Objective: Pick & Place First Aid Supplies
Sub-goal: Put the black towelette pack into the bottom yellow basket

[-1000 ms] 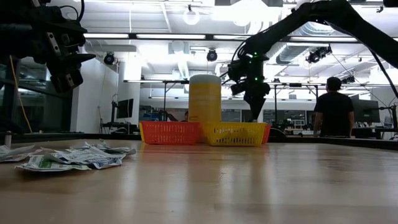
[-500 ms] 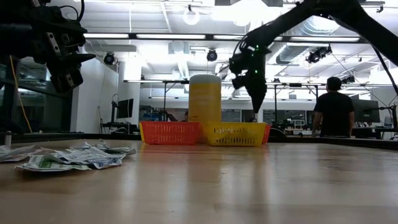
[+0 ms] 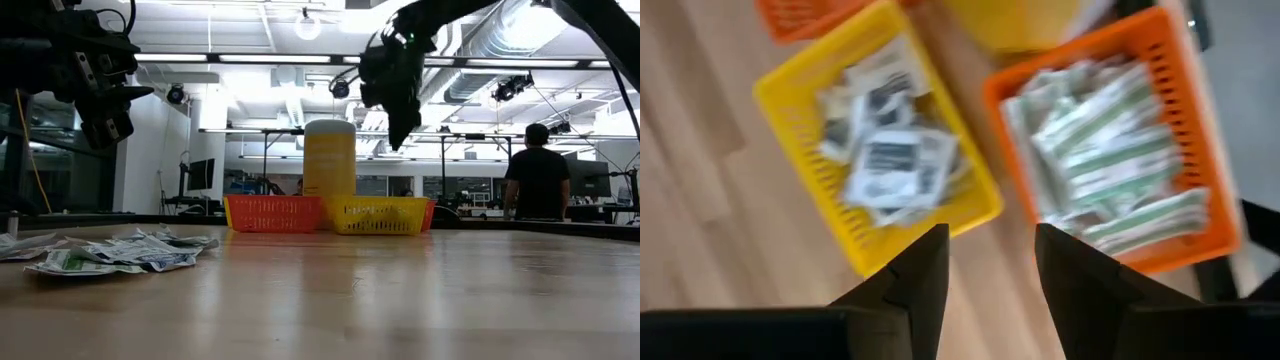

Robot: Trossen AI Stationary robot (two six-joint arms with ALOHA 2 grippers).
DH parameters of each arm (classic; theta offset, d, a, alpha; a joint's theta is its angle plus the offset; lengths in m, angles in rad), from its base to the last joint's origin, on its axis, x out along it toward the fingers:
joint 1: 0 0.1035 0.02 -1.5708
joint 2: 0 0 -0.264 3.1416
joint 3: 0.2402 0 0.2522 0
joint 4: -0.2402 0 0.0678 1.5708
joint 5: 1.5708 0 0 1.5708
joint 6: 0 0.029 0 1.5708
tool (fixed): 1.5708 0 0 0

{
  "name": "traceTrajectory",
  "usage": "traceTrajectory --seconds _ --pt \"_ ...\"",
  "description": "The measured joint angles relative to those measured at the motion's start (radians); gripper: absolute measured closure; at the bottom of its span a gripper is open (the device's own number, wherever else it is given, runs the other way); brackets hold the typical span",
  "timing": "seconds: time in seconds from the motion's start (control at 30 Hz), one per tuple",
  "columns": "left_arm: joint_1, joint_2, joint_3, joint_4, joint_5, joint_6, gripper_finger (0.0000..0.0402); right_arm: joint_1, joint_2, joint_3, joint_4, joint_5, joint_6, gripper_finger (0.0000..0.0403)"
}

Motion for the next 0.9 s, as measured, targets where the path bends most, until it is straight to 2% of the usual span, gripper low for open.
traceTrajectory --seconds 0.3,0.73,0.9 --pt "0.0 0.0 0.0 0.0 0.0 0.0 0.0211 0.126 -0.051 0.0 -0.132 0.002 0.106 0.0258" --pt "0.0 0.0 0.0 0.004 -0.003 -0.002 0.0211 0.425 -0.069 0.0 -0.1 0.039 0.281 0.0258" --pt "0.001 0.0 0.0 0.022 -0.146 0.0 0.0211 0.544 -0.069 0.0 0.003 0.071 0.374 0.0258"
